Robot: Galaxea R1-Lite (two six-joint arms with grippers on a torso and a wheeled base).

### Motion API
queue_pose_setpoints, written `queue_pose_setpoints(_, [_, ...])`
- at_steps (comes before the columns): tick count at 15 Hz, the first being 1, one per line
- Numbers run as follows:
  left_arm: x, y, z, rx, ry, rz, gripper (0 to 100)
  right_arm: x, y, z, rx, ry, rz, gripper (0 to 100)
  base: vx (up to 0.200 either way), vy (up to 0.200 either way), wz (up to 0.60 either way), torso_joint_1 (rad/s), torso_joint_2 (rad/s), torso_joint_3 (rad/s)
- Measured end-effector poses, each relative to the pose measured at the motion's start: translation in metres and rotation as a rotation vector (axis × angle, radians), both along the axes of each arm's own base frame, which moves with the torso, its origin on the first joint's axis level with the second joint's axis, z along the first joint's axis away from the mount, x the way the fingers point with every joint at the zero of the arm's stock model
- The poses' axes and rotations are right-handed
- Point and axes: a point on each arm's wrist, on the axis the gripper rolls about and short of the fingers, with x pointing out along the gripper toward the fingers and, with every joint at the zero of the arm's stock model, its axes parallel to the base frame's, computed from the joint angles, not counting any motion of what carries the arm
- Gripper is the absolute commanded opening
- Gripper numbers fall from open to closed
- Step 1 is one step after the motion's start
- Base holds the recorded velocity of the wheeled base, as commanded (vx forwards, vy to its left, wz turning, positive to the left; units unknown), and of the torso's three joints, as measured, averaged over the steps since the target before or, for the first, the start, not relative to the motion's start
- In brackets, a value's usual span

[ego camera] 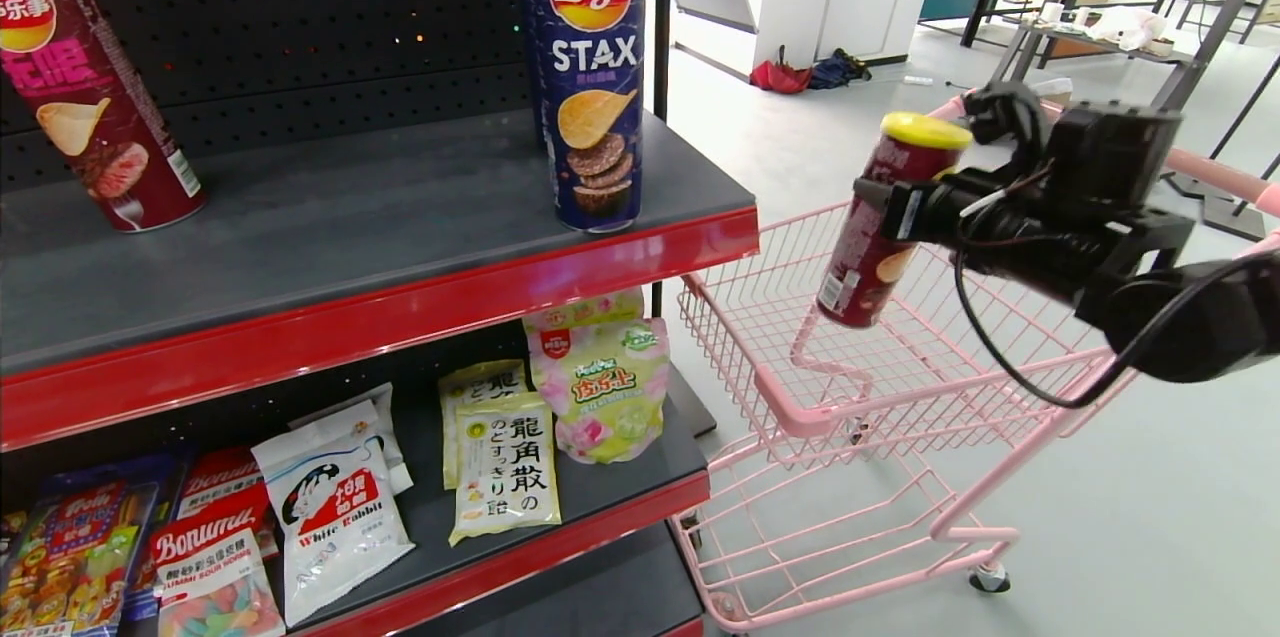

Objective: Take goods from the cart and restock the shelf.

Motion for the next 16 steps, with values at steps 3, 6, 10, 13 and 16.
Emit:
queue_pose_setpoints(3, [0.000,0.000,0.000,-0.002,0.000,0.000,100,-0.043,-0.011,0.053,-0.026,-0.065,-0.016,0,0.000,0.000,0.00,0.000,0.00,0.000])
queue_pose_setpoints(6, [0.000,0.000,0.000,-0.002,0.000,0.000,100,-0.113,-0.027,0.067,-0.100,-0.029,-0.015,0,0.000,0.000,0.00,0.000,0.00,0.000])
queue_pose_setpoints(10, [0.000,0.000,0.000,-0.002,0.000,0.000,100,-0.217,-0.056,0.057,-0.194,0.090,-0.065,0,0.000,0.000,0.00,0.000,0.00,0.000])
queue_pose_setpoints(13, [0.000,0.000,0.000,-0.002,0.000,-0.001,100,-0.268,-0.072,0.034,-0.214,0.115,-0.125,0,0.000,0.000,0.00,0.000,0.00,0.000])
queue_pose_setpoints(16, [0.000,0.000,0.000,-0.003,0.000,0.000,100,-0.295,-0.081,0.019,-0.213,0.118,-0.194,0,0.000,0.000,0.00,0.000,0.00,0.000])
